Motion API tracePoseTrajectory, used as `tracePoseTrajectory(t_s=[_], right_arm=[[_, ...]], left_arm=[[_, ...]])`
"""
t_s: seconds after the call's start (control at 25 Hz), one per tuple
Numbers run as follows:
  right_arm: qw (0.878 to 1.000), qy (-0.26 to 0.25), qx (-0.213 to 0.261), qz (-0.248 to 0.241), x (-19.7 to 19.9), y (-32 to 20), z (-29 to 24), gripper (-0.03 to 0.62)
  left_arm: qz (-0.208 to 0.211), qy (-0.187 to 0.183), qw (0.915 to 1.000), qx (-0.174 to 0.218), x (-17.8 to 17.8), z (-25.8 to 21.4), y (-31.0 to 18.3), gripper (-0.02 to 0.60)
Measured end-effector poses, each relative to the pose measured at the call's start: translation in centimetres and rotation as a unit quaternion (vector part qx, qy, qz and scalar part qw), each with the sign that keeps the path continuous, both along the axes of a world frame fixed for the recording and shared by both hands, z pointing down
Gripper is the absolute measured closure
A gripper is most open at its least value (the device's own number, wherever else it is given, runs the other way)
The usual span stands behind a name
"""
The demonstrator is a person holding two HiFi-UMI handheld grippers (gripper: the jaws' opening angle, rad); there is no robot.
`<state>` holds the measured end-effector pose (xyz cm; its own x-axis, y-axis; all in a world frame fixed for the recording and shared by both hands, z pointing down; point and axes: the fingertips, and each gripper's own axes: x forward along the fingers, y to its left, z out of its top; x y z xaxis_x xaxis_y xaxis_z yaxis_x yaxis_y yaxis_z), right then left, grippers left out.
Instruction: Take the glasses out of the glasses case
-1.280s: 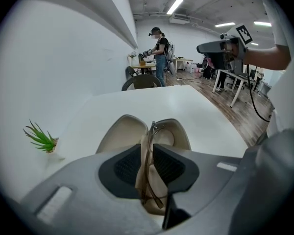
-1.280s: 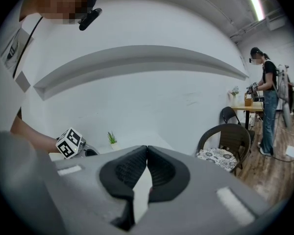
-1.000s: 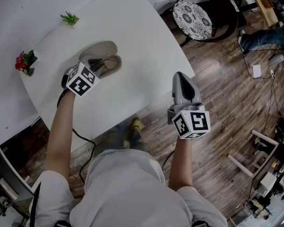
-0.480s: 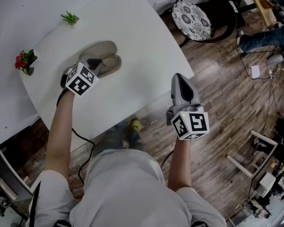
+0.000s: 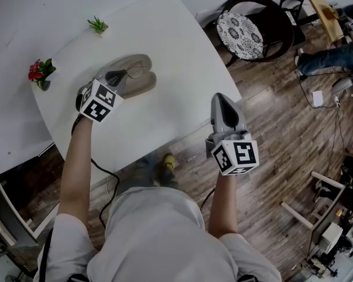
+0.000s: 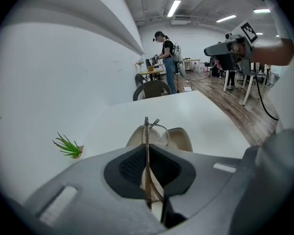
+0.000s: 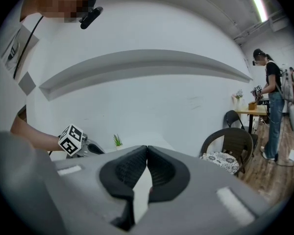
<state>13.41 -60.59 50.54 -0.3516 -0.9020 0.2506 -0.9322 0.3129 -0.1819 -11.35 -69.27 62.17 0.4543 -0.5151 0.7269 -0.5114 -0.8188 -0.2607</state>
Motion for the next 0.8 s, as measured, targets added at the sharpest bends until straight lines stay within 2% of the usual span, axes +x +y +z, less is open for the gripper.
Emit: tracePoseTrajectory(t_s=[0.2, 0.4, 0.64, 0.8], right_arm=[[1.0, -0.005, 0.012, -0.01, -0.7, 0.7, -1.3, 0.591], [0.999, -0.009, 0.026, -0.019, -1.7, 1.3, -2.6, 0.591], [0.999, -0.016, 0.041, -0.027, -2.2, 2.4, -4.3, 0.591], [0.998, -0.02, 0.05, -0.04, -3.3, 2.8, -5.4, 0.591]], left_arm=[[-0.019, 0.016, 0.9989, 0.04, -0.6, -3.3, 0.6, 0.558], [-0.057, 0.045, 0.9942, 0.079, -1.9, -6.6, 1.4, 0.557], [-0.098, 0.086, 0.9825, 0.133, -3.3, -11.3, 3.3, 0.558], [-0.124, 0.106, 0.9705, 0.178, -4.8, -14.5, 4.9, 0.558]])
